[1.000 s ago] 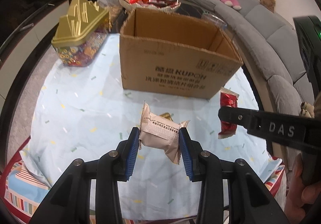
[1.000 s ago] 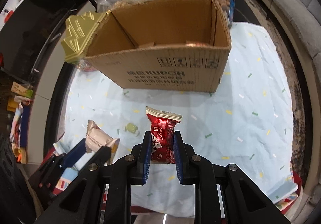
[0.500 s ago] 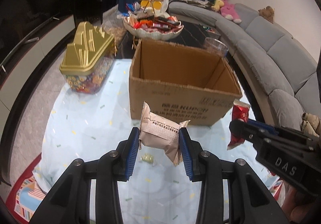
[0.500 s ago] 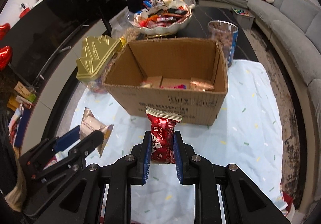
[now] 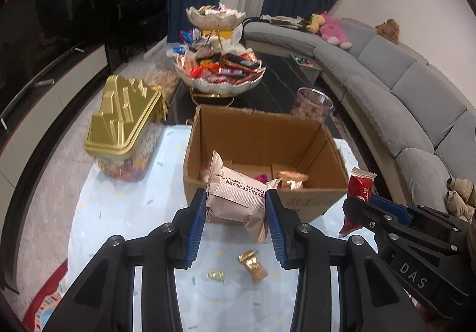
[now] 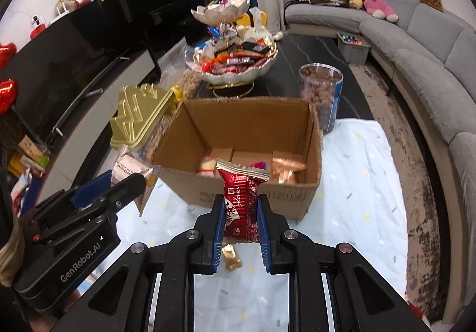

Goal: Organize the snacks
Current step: 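Lift the pink cake and red candy and carry them over the box with both tools, then lower both held snacks into the box and open both tools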

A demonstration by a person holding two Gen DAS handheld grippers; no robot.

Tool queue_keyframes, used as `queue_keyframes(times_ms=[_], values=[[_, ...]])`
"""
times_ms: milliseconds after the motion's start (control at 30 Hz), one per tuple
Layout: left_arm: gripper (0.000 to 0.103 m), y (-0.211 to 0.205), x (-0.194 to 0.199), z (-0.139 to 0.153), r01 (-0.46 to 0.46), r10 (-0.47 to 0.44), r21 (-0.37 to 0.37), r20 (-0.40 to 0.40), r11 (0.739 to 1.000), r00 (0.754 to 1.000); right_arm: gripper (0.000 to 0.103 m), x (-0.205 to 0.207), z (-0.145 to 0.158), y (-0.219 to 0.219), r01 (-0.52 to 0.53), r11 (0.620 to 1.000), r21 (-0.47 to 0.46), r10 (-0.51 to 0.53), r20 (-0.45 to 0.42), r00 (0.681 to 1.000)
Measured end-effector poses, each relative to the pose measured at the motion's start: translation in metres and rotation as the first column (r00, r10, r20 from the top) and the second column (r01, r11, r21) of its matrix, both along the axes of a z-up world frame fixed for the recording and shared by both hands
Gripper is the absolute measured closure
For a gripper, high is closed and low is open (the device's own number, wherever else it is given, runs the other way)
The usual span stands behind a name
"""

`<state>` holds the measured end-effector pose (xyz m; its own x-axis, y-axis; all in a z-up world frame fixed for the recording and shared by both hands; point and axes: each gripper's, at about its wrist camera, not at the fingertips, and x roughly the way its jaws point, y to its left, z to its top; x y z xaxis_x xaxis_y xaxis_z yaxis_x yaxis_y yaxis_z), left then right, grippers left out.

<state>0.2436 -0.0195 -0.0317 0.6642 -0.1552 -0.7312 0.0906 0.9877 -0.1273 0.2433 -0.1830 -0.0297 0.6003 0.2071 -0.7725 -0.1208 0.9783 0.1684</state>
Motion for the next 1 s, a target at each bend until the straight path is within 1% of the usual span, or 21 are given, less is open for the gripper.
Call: queue_keyframes(times_ms=[300, 567, 800, 1000], values=[[0.064, -0.009, 0.022, 0.010, 0.028, -0.029, 0.018, 0.034, 0.999, 0.999, 0.081, 0.010, 0.008, -0.003, 0.004, 1.000, -0.028, -0.002, 0.062, 0.998], [0.064, -0.014, 0.043, 0.004, 0.041, -0.043, 0.035, 0.044, 0.999, 0.998, 0.081, 0.022, 0.011, 0.003, -0.008, 0.997, -0.081, 0.019, 0.134, 0.991], [0.064, -0.014, 0.062, -0.005, 0.044, -0.046, 0.035, 0.047, 0.998, 0.998, 0.081, 0.036, 0.004, 0.007, -0.009, 0.994, -0.109, 0.026, 0.153, 0.988], [0.064, -0.016, 0.080, -0.016, 0.056, -0.057, 0.033, 0.028, 0.998, 0.998, 0.081, 0.052, -0.006, 0.006, -0.002, 0.994, -0.114, 0.018, 0.142, 0.990]])
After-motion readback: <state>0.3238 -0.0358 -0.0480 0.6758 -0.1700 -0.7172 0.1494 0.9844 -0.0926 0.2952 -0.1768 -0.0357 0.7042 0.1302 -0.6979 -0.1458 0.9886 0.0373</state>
